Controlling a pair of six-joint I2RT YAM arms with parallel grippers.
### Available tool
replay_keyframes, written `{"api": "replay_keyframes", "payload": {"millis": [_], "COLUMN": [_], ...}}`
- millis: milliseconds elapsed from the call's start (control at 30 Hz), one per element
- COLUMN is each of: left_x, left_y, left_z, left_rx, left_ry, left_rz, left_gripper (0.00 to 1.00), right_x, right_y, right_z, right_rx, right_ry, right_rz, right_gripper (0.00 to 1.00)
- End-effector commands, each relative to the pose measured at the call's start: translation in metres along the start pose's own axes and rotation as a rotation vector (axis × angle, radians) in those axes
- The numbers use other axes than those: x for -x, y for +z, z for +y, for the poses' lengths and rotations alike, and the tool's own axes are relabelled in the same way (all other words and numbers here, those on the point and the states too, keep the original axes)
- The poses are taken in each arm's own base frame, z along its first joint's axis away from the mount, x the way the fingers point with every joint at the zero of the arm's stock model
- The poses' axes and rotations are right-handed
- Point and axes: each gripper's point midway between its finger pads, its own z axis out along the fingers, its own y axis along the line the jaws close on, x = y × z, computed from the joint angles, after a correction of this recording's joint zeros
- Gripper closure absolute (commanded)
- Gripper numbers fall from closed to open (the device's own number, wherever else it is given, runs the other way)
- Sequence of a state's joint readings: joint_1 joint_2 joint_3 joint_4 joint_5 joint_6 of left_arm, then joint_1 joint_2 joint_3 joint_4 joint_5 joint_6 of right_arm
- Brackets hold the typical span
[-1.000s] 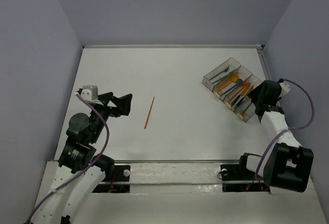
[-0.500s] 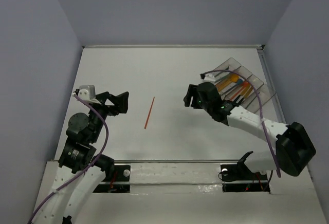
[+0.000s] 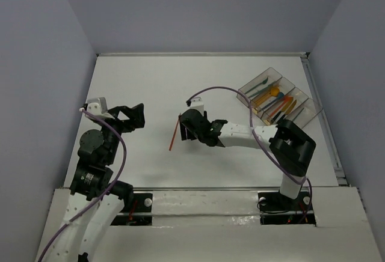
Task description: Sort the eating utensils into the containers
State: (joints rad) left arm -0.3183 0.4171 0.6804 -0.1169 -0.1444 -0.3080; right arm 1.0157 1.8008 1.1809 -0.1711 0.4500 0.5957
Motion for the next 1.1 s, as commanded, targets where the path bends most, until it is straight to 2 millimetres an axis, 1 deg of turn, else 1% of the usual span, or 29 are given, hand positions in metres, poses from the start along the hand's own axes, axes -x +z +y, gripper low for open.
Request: {"api": "replay_keyframes", "payload": {"millis": [0, 33, 67, 100, 133, 167, 200, 233, 367, 400, 433, 567, 700, 767, 800, 833, 900, 933, 1033, 1067], "left_x": [0.019, 0.019, 0.020, 0.020, 0.025, 0.027, 0.029, 0.030, 0.028, 0.027, 0.026, 0.022, 0.022, 0.021, 0.021, 0.022, 0.022, 0.023, 0.021, 0.022], "left_y": [0.001, 0.001, -0.001, -0.002, -0.006, -0.006, -0.007, -0.007, -0.008, -0.008, -0.008, -0.008, -0.007, -0.007, -0.007, -0.007, -0.008, -0.008, -0.008, -0.008], "left_z": [0.000, 0.000, -0.001, -0.001, -0.002, -0.001, -0.001, 0.000, -0.003, -0.005, -0.006, -0.011, -0.014, -0.014, -0.014, -0.014, -0.015, -0.015, -0.014, -0.014], "left_rx": [0.008, 0.010, 0.007, 0.002, -0.007, 0.003, 0.002, 0.010, -0.013, -0.021, -0.027, -0.059, -0.071, -0.075, -0.076, -0.076, -0.077, -0.076, -0.073, -0.074], "left_ry": [0.000, 0.001, -0.004, -0.005, -0.009, -0.013, -0.014, -0.017, -0.015, -0.015, -0.015, -0.017, -0.019, -0.017, -0.017, -0.017, -0.017, -0.018, -0.015, -0.017], "left_rz": [-0.062, -0.060, -0.064, -0.063, -0.087, -0.099, -0.102, -0.103, -0.098, -0.093, -0.093, -0.080, -0.074, -0.071, -0.070, -0.072, -0.072, -0.074, -0.070, -0.073], "left_gripper": [0.01, 0.01, 0.01, 0.01, 0.01, 0.01, 0.01, 0.01, 0.01, 0.01, 0.01, 0.01, 0.01, 0.01, 0.01, 0.01, 0.01, 0.01, 0.01, 0.01], "right_x": [0.015, 0.013, 0.010, 0.004, 0.003, -0.005, -0.006, -0.011, -0.008, -0.007, -0.008, -0.007, -0.012, -0.023, -0.023, -0.028, -0.029, -0.033, -0.038, -0.040], "right_y": [0.006, 0.009, 0.013, 0.014, 0.016, 0.021, 0.024, 0.026, 0.038, 0.043, 0.044, 0.051, 0.064, 0.072, 0.074, 0.077, 0.080, 0.080, 0.079, 0.077], "right_z": [0.011, 0.013, 0.019, 0.023, 0.025, 0.031, 0.034, 0.039, 0.050, 0.055, 0.060, 0.067, 0.066, 0.057, 0.053, 0.050, 0.047, 0.042, 0.032, 0.029], "right_rx": [-0.017, -0.015, -0.021, -0.024, -0.023, -0.012, -0.005, -0.001, 0.012, 0.014, 0.017, 0.029, -0.002, -0.053, -0.078, -0.091, -0.111, -0.129, -0.171, -0.175], "right_ry": [0.034, 0.029, 0.020, 0.010, 0.010, 0.002, 0.002, -0.003, -0.010, -0.019, -0.030, -0.026, -0.033, -0.049, -0.052, -0.059, -0.071, -0.085, -0.094, -0.089], "right_rz": [-0.026, -0.014, -0.009, 0.002, 0.004, 0.022, 0.025, 0.036, 0.027, 0.029, 0.030, 0.017, 0.026, 0.049, 0.044, 0.049, 0.047, 0.059, 0.070, 0.073], "right_gripper": [0.30, 0.30, 0.30, 0.30, 0.30, 0.30, 0.30, 0.30, 0.30, 0.30, 0.31, 0.32, 0.36, 0.42, 0.45, 0.50, 0.57, 0.67, 0.82, 0.84]}}
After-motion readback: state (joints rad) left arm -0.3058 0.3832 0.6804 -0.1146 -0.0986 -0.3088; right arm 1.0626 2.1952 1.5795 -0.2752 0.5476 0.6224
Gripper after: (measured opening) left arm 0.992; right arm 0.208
